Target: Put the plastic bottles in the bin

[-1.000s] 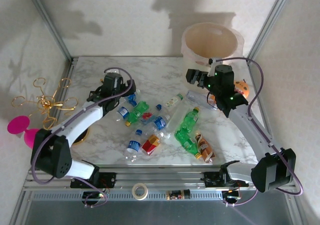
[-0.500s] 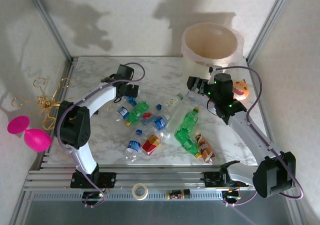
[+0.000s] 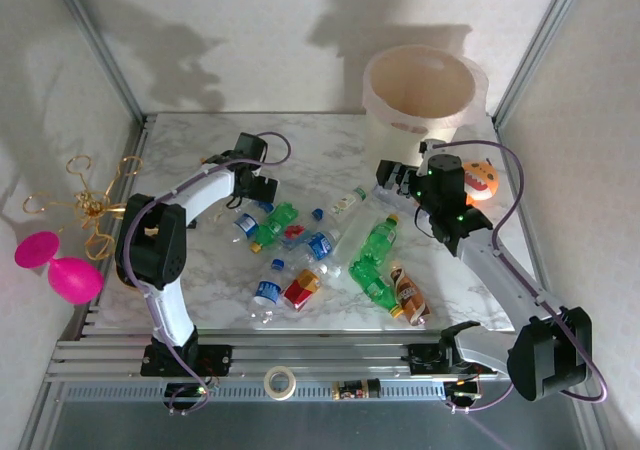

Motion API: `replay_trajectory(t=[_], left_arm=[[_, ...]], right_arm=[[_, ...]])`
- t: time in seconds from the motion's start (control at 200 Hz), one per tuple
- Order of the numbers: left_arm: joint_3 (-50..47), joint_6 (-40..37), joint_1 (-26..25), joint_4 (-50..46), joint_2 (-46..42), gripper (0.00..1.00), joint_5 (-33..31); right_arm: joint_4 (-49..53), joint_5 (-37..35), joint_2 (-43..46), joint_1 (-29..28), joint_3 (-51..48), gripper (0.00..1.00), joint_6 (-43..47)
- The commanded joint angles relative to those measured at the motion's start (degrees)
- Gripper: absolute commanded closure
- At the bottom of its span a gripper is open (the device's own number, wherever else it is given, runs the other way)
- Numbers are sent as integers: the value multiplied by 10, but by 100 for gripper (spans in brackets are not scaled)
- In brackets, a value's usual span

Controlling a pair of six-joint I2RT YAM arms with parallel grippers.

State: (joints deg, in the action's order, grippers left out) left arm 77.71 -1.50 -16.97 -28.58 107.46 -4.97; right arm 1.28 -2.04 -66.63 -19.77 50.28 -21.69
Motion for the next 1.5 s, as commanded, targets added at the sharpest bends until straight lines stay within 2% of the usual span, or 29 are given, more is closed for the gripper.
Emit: replay_trajectory(t=[0.0,0.31,0.606,0.761,0.921,1.252,1.397,1.492], left_arm=[[6,-2,4,-6,10,1,23],[8,28,5,21,31,5,60],[34,80,0,60,60,14,81],[52,96,-3,51,80,12,73],[34,87,-4,28,80,7,49],[2,63,-4,29,71,6,27],[11,56,-4,45,76,9,22],[25,47,-4,50,81,16,25]], right_arm=[[-8,-21,24,-3,-5,1,2],[-3,-21,40,-3,-10,1,-5],[-3,-22,39,-3,-10,1,-8],[-2,-26,40,-3,-11,1,-8],[-1,-32,40,-3,-14,1,-5],[-8,-22,28,-3,-8,1,-8],[-2,-28,34,-3,-9,1,-7],[0,-30,38,-3,-10,1,-8]])
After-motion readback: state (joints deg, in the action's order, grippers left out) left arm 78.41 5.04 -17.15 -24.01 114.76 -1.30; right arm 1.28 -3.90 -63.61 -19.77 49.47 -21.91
